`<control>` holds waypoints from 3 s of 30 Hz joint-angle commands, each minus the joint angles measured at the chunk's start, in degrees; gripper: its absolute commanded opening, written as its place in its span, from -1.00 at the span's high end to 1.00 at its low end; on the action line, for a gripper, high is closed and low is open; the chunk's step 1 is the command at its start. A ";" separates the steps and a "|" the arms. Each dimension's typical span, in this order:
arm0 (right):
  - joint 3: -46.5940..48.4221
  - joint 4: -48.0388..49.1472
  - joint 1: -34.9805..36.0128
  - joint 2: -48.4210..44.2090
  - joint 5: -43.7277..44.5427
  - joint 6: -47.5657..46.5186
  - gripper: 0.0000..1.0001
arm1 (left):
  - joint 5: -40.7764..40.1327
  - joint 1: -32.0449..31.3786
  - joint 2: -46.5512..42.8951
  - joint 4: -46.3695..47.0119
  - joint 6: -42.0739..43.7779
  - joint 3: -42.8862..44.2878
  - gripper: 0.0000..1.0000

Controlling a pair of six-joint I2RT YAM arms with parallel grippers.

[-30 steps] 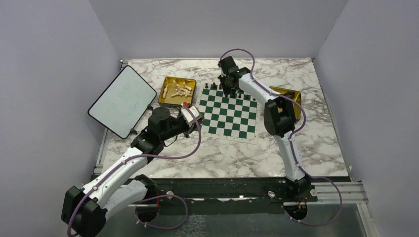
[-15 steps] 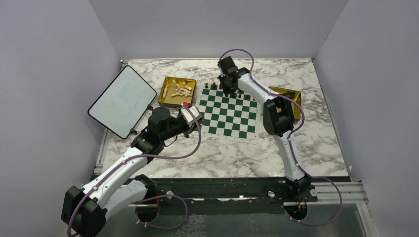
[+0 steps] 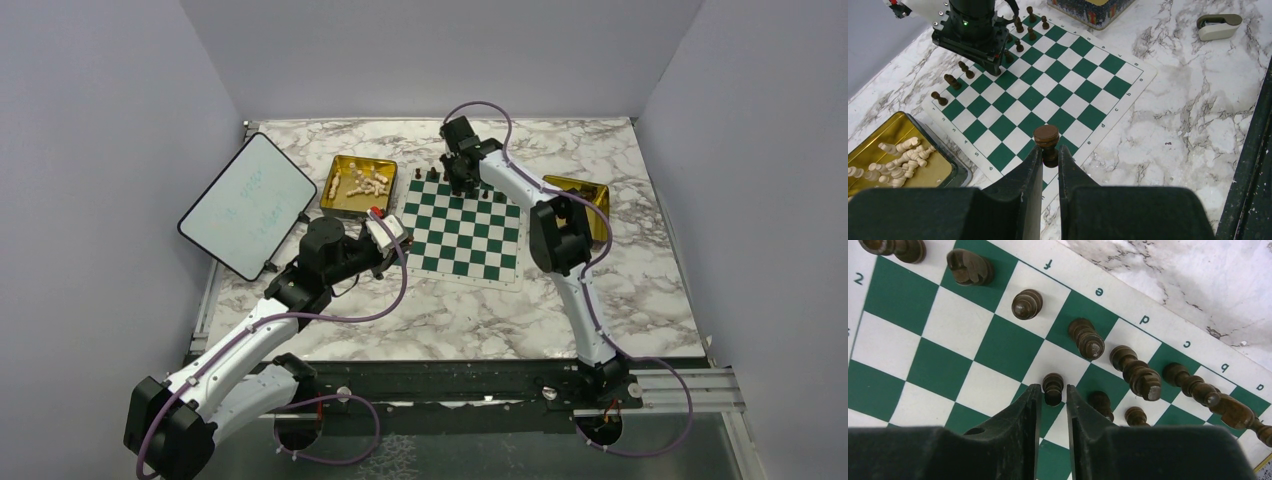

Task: Set up the chess pieces on the board
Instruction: Place the chess piece on the chessboard.

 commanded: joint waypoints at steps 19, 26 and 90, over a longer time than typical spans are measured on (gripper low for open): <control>-10.74 0.21 -0.16 -18.57 -9.61 2.48 0.15 | 0.21 -0.53 0.32 0.54 -0.01 -0.27 0.80; -27.32 11.79 0.55 -32.31 -26.54 7.16 0.12 | 1.50 -0.73 0.22 2.68 -0.65 -1.18 0.80; -51.99 33.17 7.81 -42.26 -56.51 25.05 0.34 | 2.42 -0.71 4.28 1.69 -1.01 -0.59 0.77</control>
